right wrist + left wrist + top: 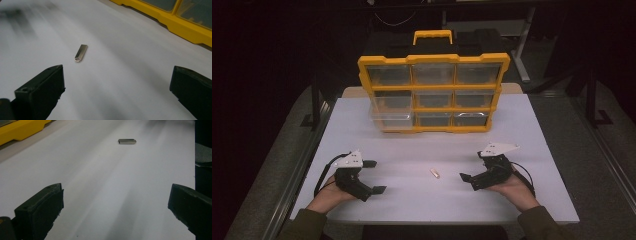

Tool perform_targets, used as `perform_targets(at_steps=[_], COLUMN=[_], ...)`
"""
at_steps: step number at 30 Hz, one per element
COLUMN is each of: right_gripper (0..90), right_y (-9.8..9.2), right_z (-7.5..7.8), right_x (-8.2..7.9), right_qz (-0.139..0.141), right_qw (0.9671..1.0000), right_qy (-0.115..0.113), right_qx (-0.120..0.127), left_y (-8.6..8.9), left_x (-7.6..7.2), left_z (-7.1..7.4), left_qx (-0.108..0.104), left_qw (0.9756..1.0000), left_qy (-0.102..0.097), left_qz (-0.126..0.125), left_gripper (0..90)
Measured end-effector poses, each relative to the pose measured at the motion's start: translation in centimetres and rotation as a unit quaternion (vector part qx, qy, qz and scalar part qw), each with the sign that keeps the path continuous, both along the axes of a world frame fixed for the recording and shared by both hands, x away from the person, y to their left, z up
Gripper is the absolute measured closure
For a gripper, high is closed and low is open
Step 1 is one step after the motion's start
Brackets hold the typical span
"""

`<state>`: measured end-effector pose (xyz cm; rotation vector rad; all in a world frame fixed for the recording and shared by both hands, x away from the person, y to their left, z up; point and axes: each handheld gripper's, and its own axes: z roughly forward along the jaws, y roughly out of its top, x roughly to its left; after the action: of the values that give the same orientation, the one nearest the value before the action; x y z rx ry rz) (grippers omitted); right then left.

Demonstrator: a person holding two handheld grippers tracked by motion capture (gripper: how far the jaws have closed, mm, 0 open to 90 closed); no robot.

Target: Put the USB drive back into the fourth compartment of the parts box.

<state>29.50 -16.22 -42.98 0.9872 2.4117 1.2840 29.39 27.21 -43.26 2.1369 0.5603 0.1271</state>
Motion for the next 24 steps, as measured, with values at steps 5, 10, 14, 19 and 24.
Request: perform_targets(at_steps=[5, 10, 14, 19, 24], right_gripper=[0.0, 0.0, 0.0, 0.0, 0.0], right_y=[0.2, 0.4, 0.7, 1.0, 1.2], right_z=[0.0, 0.0, 0.1, 0.1, 0.1], right_x=[0.2, 0.3, 0.5, 0.6, 0.8], right_qz=[0.003, 0.006, 0.009, 0.013, 0.014], right_qw=[1.0, 1.0, 1.0, 0.9999, 0.9999], right_qy=[0.001, 0.002, 0.002, 0.002, 0.002], right_qx=[0.0, -0.001, -0.001, -0.004, -0.001], left_y=[0.0, 0.0, 0.0, -0.1, -0.1], left_x=[0.0, 0.0, 0.0, 0.0, 0.0], left_z=[0.0, 0.0, 0.0, 0.0, 0.0], left_qx=[-0.001, -0.001, 0.0, 0.0, 0.0], left_qw=[1.0, 1.0, 1.0, 1.0, 1.0], left_qy=[0.001, 0.001, 0.001, 0.001, 0.001], left_qz=[0.0, -0.001, -0.002, -0.002, -0.002], left_gripper=[0.0, 0.0, 0.0, 0.0, 0.0])
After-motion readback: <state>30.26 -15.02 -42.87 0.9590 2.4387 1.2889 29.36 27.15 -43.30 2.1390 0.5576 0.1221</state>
